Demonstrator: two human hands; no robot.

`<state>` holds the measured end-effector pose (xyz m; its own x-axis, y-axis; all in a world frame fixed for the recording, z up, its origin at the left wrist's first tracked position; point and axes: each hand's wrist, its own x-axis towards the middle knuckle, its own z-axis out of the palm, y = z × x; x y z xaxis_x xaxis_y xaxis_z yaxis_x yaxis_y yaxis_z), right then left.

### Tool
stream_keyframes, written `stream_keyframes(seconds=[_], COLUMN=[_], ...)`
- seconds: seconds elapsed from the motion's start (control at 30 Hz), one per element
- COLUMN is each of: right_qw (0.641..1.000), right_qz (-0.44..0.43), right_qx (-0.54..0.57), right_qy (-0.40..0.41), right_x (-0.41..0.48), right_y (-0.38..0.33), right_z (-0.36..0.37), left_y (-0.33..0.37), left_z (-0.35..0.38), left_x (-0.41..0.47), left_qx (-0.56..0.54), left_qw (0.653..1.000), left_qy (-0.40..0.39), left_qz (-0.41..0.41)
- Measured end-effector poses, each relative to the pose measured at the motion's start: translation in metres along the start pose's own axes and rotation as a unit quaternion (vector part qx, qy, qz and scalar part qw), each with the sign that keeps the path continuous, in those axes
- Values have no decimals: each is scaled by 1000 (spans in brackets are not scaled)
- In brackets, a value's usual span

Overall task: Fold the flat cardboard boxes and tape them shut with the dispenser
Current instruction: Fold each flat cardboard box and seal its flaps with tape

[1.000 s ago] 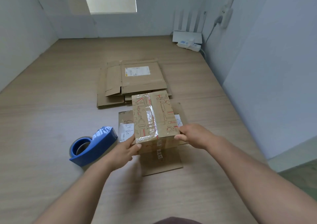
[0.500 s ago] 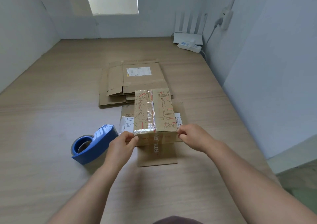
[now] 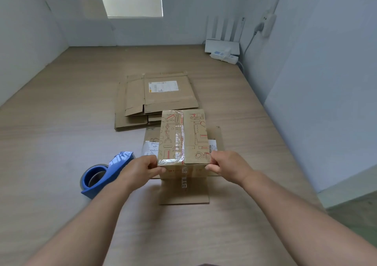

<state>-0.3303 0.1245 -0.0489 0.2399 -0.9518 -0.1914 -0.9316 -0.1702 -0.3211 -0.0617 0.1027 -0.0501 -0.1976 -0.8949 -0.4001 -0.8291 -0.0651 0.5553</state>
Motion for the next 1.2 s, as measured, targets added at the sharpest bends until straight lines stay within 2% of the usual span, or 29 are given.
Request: stream_keyframes(seconds=[0.1,0.23,0.37,0.53,0.63,0.77,0.87,1.03,1.13,1.2], right_qw=[998,985,999,998,998,999,998,977,948,932], right_qz=[-58,-98,-30,-12,2,16,27,120,177,198], right_qx=[-1,19,-18,5,-15,11,57,167,262,299], right_qy=[36,141,38,-61,-69,-33,-4,-47,33,50], right_x=[2,1,2,-2,4,7,5,4,11,22], right_y=[6,7,1,-2,-1,-4,-3,1,2,-5], right_z=[5,18,14,-4,-9,-5,0,-2,-10,-13], left_y=[2,3,1,5,2,1,0,-4,2,10], left_z=[-8,-9,-5,-4,-8,-6,1,11,7,4], left_x=[7,10,11,1,0,0,1,2,5,7], left_qx=[15,53,67,95,122,145,94,54,-42,-134], left_qw=[1000,998,998,995,991,988,994,998,996,986], left_qy=[-27,-38,-16,-18,-20,-10,18,34,68,83], left_qz=[2,4,7,23,44,55,51,-7,-41,-54])
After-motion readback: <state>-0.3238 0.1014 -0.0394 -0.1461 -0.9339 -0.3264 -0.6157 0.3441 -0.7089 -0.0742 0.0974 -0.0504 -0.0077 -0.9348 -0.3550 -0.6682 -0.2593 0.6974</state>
